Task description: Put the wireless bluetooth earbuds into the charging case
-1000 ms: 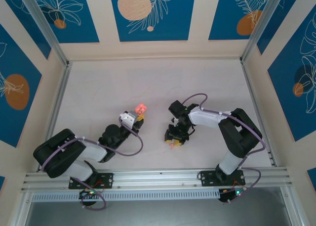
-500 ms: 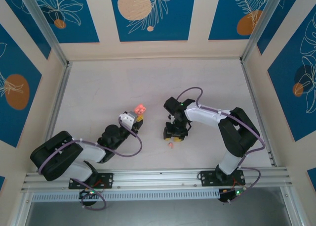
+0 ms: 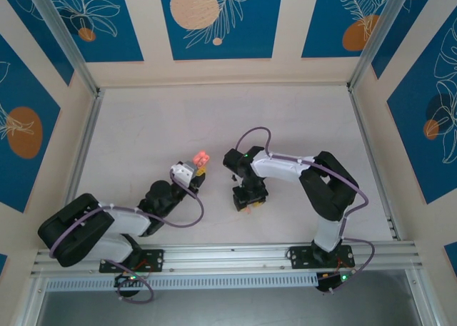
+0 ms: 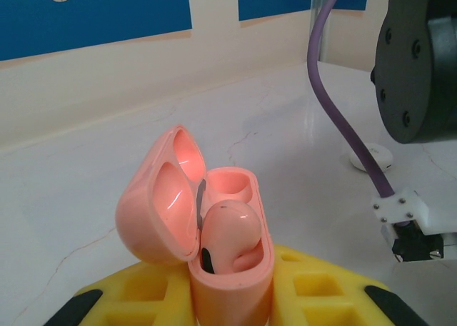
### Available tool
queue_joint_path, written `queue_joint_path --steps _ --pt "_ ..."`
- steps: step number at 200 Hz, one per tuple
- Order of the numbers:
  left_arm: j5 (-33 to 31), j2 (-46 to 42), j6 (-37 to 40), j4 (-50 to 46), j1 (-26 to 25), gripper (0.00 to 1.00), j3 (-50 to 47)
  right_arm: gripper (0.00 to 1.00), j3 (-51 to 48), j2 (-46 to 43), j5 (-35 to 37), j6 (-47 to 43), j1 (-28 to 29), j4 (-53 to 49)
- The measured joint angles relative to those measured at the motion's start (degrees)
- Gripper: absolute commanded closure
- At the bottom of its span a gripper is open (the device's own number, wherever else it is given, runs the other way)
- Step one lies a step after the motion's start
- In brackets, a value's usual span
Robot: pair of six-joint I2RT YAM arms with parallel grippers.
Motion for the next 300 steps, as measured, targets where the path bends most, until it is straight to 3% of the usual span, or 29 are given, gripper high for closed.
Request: queue_joint_path --steps 224,300 --pt "0.04 -0.74 1.42 -1.97 0.00 0.76 -0.07 0.74 2.80 3.80 4.52 -2.05 2.95 -1.14" --pt "2.49 5.66 1.49 -1.25 0.00 0.76 0.96 0.75 0.37 -0.83 4.61 1.25 1.88 1.14"
